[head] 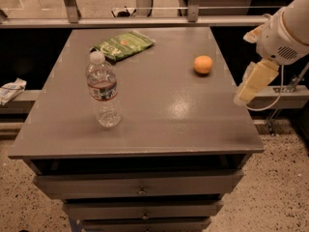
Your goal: Move orange near green jalapeno chip bag
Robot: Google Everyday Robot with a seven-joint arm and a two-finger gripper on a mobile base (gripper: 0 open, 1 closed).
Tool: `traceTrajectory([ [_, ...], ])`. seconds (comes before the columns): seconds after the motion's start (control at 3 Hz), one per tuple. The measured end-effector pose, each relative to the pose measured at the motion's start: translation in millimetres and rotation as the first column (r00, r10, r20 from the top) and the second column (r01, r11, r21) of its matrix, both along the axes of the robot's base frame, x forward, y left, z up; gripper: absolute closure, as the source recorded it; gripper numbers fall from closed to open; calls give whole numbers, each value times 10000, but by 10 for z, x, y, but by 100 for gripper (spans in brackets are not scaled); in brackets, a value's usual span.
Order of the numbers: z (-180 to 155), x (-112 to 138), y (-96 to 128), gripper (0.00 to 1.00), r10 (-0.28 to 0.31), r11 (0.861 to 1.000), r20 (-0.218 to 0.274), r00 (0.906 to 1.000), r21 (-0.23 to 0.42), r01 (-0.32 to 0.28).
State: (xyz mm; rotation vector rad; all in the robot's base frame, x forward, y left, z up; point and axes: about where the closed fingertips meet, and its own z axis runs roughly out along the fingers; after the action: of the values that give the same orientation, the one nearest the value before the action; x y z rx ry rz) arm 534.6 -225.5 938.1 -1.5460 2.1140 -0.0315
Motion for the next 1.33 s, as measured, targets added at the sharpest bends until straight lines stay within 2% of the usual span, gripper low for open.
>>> traceTrajectory([
  [0.33,-56,556,24,0,-182,9920,919,9956,1263,65],
  [0.67,-150,950,149,0,-417,9704,1310,9905,2414,89],
  [1.0,-310,1267,380,0,-664,9313,1179,9908,3637,191],
  [1.33,-487,1479,556,0,-884,9025,895,9921,4286,417],
])
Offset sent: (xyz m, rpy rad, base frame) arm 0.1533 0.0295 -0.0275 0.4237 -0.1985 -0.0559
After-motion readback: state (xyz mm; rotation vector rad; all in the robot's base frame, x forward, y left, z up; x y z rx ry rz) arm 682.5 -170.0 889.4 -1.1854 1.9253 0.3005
